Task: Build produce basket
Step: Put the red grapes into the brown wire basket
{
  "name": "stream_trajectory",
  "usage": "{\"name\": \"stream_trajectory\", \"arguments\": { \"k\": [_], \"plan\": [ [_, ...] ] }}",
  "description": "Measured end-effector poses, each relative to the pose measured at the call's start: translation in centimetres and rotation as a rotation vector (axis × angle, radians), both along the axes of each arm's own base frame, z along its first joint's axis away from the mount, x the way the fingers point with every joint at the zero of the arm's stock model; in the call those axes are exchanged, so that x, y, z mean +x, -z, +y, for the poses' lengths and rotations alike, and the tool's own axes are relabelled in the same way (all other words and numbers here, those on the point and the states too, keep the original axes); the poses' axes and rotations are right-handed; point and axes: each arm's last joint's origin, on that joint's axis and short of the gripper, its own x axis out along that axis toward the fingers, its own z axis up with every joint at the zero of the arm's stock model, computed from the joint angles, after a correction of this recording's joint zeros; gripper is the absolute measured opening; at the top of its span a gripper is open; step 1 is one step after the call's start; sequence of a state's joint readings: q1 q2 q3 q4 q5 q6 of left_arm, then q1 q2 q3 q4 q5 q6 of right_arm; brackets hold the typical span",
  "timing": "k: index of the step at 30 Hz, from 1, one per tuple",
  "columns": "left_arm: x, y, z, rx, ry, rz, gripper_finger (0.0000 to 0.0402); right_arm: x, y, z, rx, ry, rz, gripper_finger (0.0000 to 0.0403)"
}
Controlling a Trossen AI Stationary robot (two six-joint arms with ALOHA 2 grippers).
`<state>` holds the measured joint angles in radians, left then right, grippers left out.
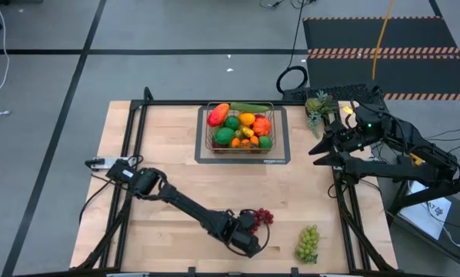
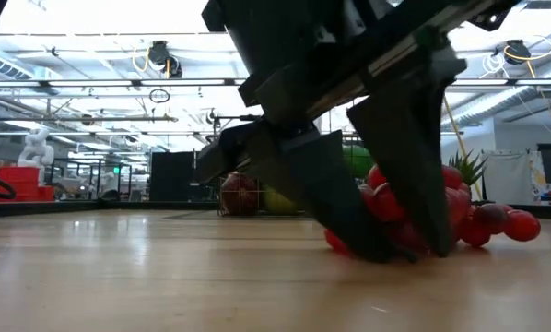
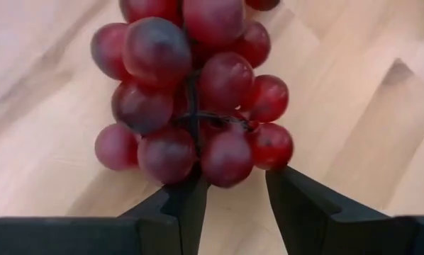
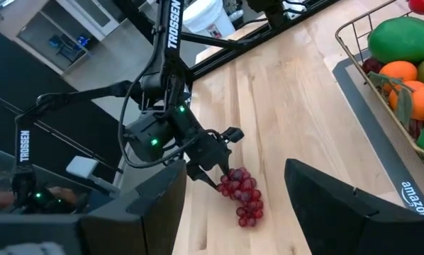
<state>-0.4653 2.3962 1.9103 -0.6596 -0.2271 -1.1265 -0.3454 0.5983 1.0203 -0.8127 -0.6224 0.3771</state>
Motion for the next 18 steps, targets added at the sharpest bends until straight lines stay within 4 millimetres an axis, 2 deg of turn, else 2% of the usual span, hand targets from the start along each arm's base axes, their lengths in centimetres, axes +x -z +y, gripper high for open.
{"name": "stream_trajectory", "arguments": {
  "k": [18],
  "plan": [
    [-0.3,0.3,1.2,0.174,-0.03,0.015,0.015,0.0,0.0,-0.1,-0.003,0.024,0.007,0.0233]
  ]
}}
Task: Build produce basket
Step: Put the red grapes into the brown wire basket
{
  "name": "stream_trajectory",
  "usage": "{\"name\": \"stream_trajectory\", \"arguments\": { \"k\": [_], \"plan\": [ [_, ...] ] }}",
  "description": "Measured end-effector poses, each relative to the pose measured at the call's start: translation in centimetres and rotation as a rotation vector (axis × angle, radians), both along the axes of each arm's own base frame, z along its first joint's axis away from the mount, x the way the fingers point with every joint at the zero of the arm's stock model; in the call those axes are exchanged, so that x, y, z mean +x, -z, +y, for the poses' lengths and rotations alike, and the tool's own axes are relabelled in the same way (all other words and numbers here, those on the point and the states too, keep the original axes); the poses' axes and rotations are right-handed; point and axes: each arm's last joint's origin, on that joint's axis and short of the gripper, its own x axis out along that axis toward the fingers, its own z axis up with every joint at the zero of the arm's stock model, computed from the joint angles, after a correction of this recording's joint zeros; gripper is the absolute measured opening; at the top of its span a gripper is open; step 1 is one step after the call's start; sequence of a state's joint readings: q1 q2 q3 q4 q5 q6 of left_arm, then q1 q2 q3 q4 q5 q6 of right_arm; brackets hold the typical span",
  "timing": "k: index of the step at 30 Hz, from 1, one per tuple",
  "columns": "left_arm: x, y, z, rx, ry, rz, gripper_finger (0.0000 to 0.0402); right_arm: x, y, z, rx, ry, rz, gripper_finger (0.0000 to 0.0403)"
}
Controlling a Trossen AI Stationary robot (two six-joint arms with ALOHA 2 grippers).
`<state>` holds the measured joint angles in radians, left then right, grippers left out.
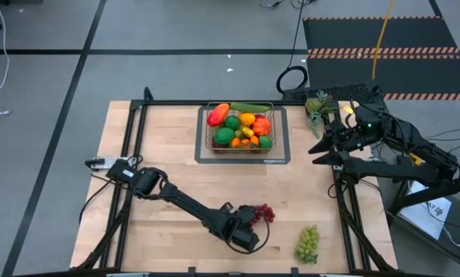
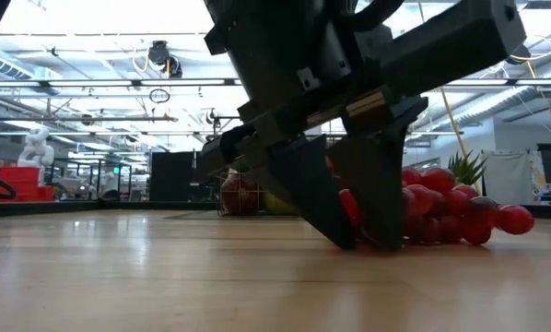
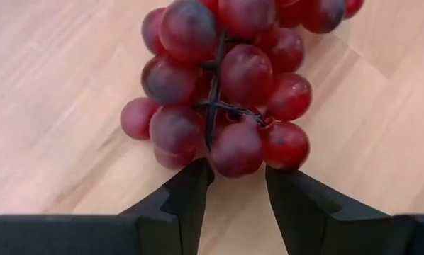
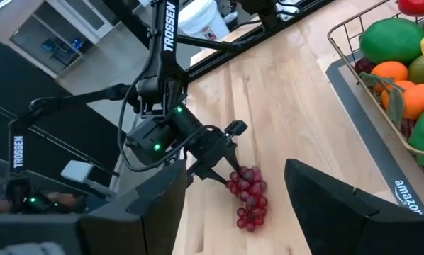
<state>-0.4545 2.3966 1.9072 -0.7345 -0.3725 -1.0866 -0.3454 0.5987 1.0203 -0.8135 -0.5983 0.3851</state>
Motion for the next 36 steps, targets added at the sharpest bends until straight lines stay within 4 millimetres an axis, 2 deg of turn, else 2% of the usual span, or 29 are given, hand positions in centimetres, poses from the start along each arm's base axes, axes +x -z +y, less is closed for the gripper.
{"name": "stream_trajectory", "arguments": {
  "k": [16,21,25,28,32,36],
  "plan": [
    [0.3,0.6,1.2,0.077,-0.113,-0.025,0.014,0.0,0.1,0.0,0.023,0.006,0.013,0.0233],
    [0.4,-0.1,1.8,0.159,-0.031,-0.025,0.0134,-0.3,0.3,0.1,0.034,0.004,0.038,0.0233],
    [0.6,-1.8,1.7,0.166,0.075,-0.042,0.0134,-0.5,0.4,0.2,0.039,0.004,0.052,0.0233],
    [0.4,-2.2,1.6,0.177,0.11,-0.034,0.0134,-0.5,0.4,0.2,0.039,0.004,0.052,0.0233],
    [-0.1,-2.4,1.9,0.148,0.164,0.046,0.0134,-0.6,0.4,0.2,0.038,0.004,0.051,0.0233],
    [-1.2,-2.1,2.2,0.187,0.137,0.153,0.0134,-0.6,0.4,0.2,0.037,0.004,0.05,0.0233]
  ]
}}
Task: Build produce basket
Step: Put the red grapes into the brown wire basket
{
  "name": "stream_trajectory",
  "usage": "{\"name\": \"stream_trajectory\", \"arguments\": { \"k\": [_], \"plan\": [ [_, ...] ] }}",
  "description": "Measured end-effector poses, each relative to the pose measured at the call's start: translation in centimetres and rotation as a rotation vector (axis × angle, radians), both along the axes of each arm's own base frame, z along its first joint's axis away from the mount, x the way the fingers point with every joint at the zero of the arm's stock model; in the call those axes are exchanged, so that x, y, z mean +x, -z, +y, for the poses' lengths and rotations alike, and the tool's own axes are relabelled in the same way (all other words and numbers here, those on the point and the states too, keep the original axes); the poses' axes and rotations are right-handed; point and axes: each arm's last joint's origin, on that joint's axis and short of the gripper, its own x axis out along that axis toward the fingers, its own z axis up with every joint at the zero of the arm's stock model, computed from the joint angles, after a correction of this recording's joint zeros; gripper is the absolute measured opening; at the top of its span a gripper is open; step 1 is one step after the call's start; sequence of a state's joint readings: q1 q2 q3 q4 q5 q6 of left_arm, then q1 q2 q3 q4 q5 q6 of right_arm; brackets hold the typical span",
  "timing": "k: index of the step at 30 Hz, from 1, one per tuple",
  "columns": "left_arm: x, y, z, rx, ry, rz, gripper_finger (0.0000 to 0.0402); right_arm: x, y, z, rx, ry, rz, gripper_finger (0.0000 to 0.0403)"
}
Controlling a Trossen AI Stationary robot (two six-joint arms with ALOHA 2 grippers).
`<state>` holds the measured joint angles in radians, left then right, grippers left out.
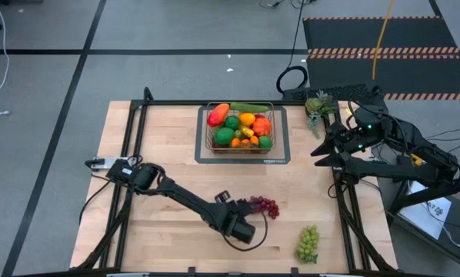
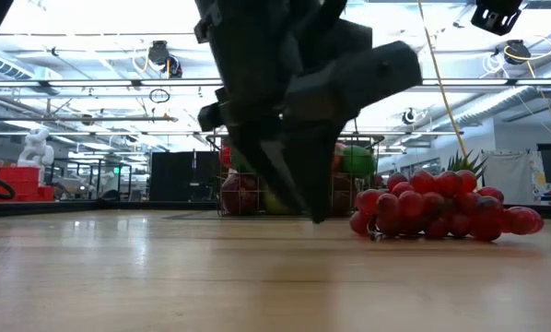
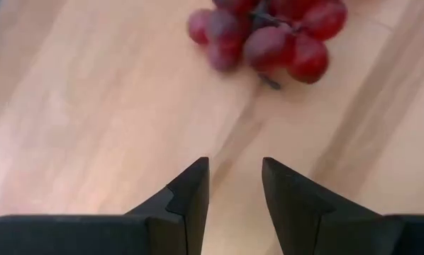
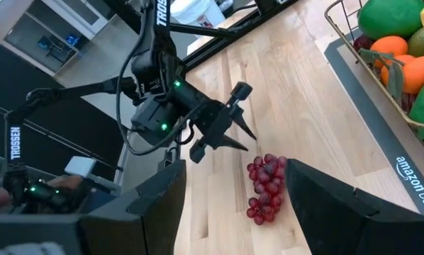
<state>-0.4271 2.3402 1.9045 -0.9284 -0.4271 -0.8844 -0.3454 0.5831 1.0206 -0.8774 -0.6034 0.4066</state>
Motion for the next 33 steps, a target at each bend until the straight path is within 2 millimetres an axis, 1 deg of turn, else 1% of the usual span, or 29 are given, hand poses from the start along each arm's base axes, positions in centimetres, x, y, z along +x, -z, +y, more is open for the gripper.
{"name": "stream_trajectory", "arguments": {
  "k": [2,4,6,10,19,25,33],
  "plan": [
    [0.0,0.2,0.3,0.035,0.005,-0.006,0.0134,0.0,0.0,0.0,-0.004,0.0,-0.001,0.0233],
    [0.5,0.8,0.7,0.041,0.026,-0.044,0.0134,0.0,0.0,0.0,-0.009,-0.001,-0.002,0.0233],
    [0.7,1.8,1.1,0.024,0.041,-0.062,0.0134,0.0,0.0,0.0,-0.01,-0.001,-0.002,0.0233],
    [1.3,2.6,1.4,-0.03,0.033,-0.146,0.0134,0.0,0.0,0.0,-0.003,0.003,0.001,0.0233],
    [1.9,2.5,2.3,-0.063,-0.043,-0.187,0.0134,-0.2,0.3,0.1,0.008,0.0,0.031,0.0233],
    [2.2,2.1,2.8,-0.097,-0.132,-0.238,0.0134,-0.2,0.3,0.0,0.003,0.0,0.029,0.0233],
    [3.0,1.5,3.2,-0.117,-0.138,-0.322,0.0134,-0.2,0.3,0.0,-0.001,0.0,0.029,0.0233]
  ]
}}
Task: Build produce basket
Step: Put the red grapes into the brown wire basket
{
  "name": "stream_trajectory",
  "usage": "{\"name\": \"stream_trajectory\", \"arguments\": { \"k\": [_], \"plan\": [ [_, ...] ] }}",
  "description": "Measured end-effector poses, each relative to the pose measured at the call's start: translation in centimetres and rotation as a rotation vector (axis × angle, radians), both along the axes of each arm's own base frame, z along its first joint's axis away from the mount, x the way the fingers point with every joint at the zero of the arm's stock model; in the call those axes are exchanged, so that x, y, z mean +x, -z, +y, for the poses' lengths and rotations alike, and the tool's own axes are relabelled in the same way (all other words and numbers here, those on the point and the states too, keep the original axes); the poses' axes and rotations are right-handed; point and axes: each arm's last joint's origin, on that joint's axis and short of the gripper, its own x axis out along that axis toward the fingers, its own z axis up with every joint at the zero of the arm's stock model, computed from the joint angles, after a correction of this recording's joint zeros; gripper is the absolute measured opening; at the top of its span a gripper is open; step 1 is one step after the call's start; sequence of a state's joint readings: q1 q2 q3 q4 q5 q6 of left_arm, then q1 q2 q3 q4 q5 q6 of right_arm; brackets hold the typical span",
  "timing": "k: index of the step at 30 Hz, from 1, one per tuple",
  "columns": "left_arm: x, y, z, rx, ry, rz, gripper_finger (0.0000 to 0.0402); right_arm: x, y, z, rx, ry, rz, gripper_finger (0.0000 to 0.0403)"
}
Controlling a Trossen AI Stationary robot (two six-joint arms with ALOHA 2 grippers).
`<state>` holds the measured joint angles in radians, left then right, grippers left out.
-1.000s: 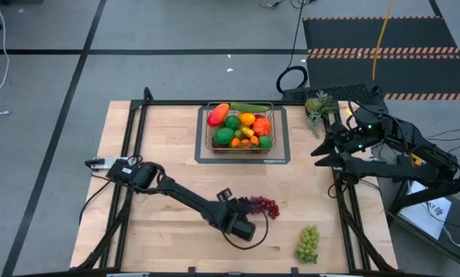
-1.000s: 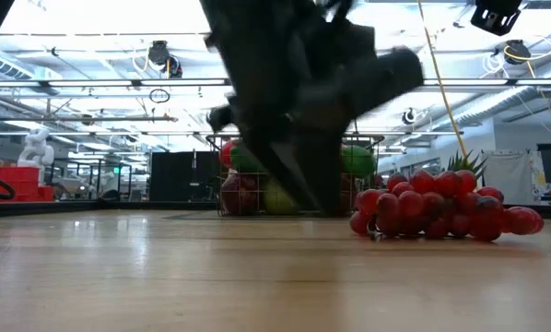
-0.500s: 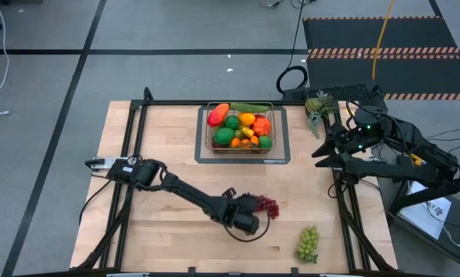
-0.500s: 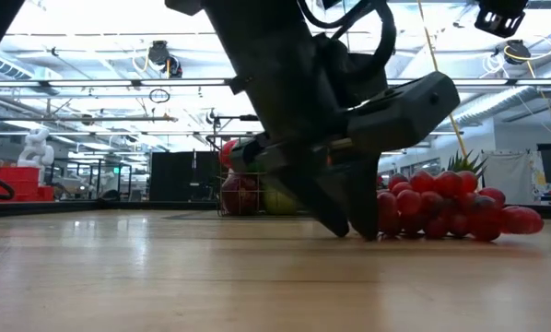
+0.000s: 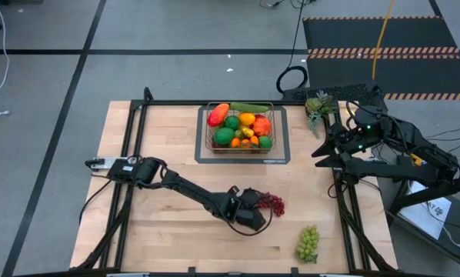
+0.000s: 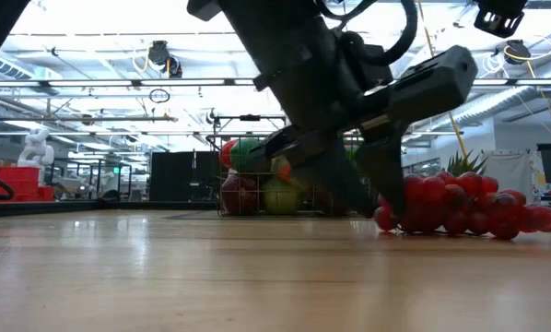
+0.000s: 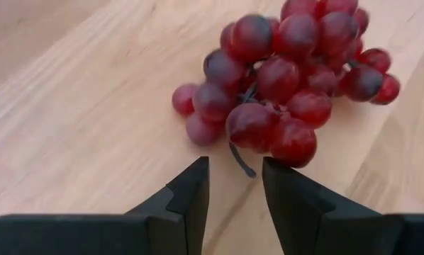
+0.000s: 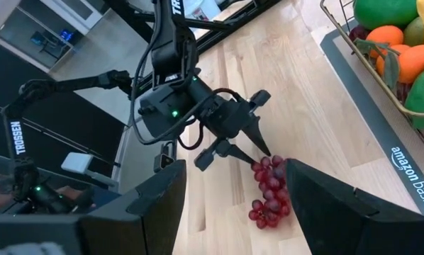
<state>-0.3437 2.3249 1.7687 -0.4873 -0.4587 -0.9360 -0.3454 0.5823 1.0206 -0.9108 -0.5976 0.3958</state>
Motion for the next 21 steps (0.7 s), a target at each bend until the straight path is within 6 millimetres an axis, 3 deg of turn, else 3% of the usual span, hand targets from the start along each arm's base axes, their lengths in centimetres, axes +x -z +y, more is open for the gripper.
{"name": "stream_trajectory", "arguments": {
  "k": [8,15,21],
  "plan": [
    [1.3,-0.8,1.8,0.031,-0.058,-0.103,0.0133,0.0,0.0,0.0,-0.001,0.001,0.0,0.0233],
    [3.0,-1.4,5.6,0.047,-0.111,-0.189,0.0133,0.0,0.0,0.0,0.001,0.003,0.001,0.0233],
    [3.6,-1.7,9.3,0.026,-0.068,-0.156,0.0134,0.0,0.0,0.0,0.007,0.005,0.004,0.0233]
  ]
}}
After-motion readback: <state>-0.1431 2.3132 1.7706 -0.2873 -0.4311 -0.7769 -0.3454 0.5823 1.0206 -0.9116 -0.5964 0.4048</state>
